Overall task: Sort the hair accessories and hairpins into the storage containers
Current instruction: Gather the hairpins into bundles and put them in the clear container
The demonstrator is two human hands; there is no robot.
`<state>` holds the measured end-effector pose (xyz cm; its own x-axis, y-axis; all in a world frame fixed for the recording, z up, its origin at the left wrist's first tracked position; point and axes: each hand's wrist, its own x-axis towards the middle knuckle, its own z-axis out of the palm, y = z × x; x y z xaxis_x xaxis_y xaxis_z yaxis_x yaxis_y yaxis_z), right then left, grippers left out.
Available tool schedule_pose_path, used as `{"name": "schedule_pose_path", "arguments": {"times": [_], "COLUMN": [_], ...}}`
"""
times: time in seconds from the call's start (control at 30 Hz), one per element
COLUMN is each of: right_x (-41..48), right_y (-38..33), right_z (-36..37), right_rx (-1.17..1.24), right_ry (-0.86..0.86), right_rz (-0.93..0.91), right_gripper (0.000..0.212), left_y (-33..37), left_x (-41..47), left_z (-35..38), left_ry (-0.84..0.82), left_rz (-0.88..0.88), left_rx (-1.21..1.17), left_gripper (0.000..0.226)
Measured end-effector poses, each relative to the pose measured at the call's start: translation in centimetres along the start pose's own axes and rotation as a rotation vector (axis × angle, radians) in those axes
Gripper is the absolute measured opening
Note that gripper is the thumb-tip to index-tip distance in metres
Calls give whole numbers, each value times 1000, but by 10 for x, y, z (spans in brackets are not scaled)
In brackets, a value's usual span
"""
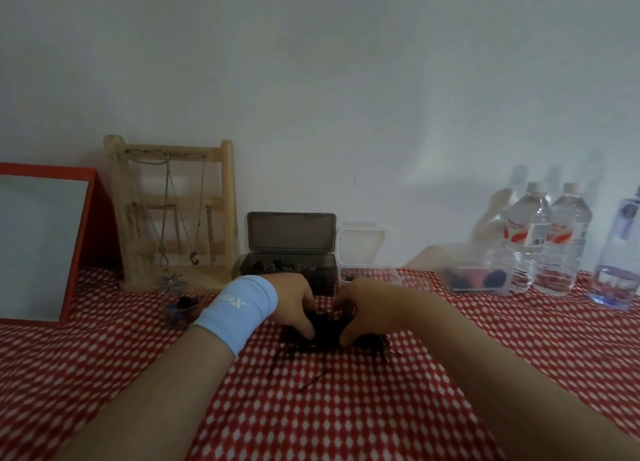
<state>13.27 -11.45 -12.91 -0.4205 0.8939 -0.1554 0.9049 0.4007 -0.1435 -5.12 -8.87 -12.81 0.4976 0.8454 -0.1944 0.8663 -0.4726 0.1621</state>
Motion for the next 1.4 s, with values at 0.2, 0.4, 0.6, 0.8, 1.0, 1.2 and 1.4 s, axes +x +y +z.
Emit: {"name": "schedule_pose_path", "arguments": {"times": [0.2,0.4,0.6,0.8,1.0,1.2,1.4], "right_x": [7,26,32,33,30,30,33], "right_y": [-4,-5,12,24,33,45,40], "right_z": [-18,-11,-22,-22,-12,-8,-1], "right_rx": [-93,-211,-149,111,344,535,627], "right_ry": [-65,-173,-233,-181,-142,-40,-87], "right_rz": [-74,-118,-118,-142,-129,-108,-224], "right_gripper": [35,40,24,11,40,50,28], "left_y": [3,-5,-26,-32,-27,-33,-39], "left_x": [9,19,10,10,12,7,2], "left_z": [-1,6,17,6,8,1,-3], "left_ry": [-44,12,170,297,291,223,216], "left_rz": [55,138,183,225,248,229,187], "left_rx": [-66,-91,-327,-442,-556,-783,-621], "left_gripper": [58,14,19,3,4,20,16]}}
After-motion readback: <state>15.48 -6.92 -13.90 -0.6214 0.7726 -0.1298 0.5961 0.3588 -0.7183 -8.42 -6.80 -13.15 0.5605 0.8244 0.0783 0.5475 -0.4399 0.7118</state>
